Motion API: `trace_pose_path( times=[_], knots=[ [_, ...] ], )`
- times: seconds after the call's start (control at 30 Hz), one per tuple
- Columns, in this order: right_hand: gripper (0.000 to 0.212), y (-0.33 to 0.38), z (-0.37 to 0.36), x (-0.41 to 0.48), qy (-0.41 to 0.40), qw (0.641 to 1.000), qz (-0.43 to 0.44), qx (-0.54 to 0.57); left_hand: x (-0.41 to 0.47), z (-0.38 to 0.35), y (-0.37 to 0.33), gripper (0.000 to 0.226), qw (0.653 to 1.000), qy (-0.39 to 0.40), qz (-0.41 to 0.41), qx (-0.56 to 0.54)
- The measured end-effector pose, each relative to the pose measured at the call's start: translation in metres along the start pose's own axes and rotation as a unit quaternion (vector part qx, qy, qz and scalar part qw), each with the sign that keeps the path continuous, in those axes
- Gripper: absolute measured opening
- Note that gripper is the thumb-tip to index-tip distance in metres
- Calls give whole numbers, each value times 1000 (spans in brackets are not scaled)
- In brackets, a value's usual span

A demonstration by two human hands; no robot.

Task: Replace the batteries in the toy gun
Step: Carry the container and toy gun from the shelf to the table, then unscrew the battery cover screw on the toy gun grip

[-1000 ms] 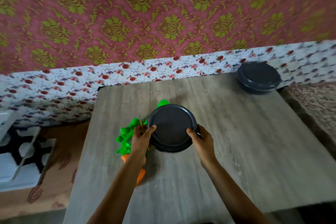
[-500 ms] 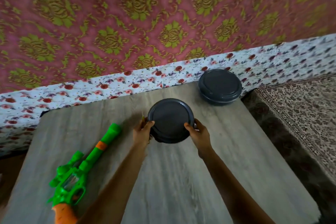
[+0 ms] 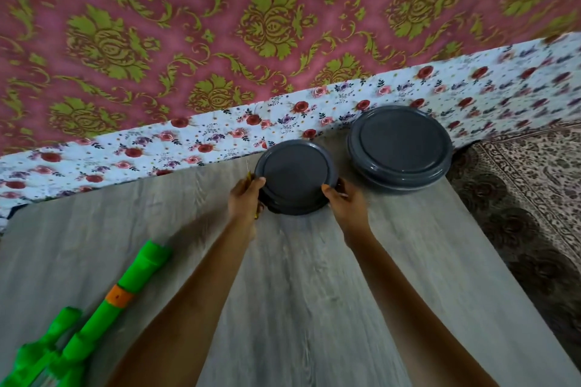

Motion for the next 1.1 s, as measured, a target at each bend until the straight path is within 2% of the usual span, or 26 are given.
trace_pose_path(
  times=[0.23,0.33,0.43,0.6,0.73,0.87,1.1],
  knots=[
    [30,-14,-6,-3,-41,999,17,22,1,2,2,17,999,39,-34,-7],
    [30,-16,-13,-28,-81,997,9,18,-20,15,9,17,999,26,-20,-6],
    [43,-29,-28,-64,-75,997,-15,19,-50,36,32,17,1000,14,-20,-2],
    [41,-52,-51,-110,-19,993,100,-56,-84,68,63,26,995,29,-90,22],
    [39,-64,-59,-135,3,973,204,-111,-97,91,84,33,985,37,-160,54],
    [40,-74,-56,-157,24,954,255,-155,-121,106,100,18,974,48,-209,65],
    [41,-90,-47,-231,31,945,290,-146,-192,135,141,16,969,40,-239,40]
  ],
)
Point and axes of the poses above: each hand's wrist, its own x-axis towards the middle knuckle, its own z-axis out of the back of the hand, y = z × x, the point moved 2 cm from there along x, towards the middle knuckle, and after that the axes turned 6 degrees about y, right-handed, at the moved point
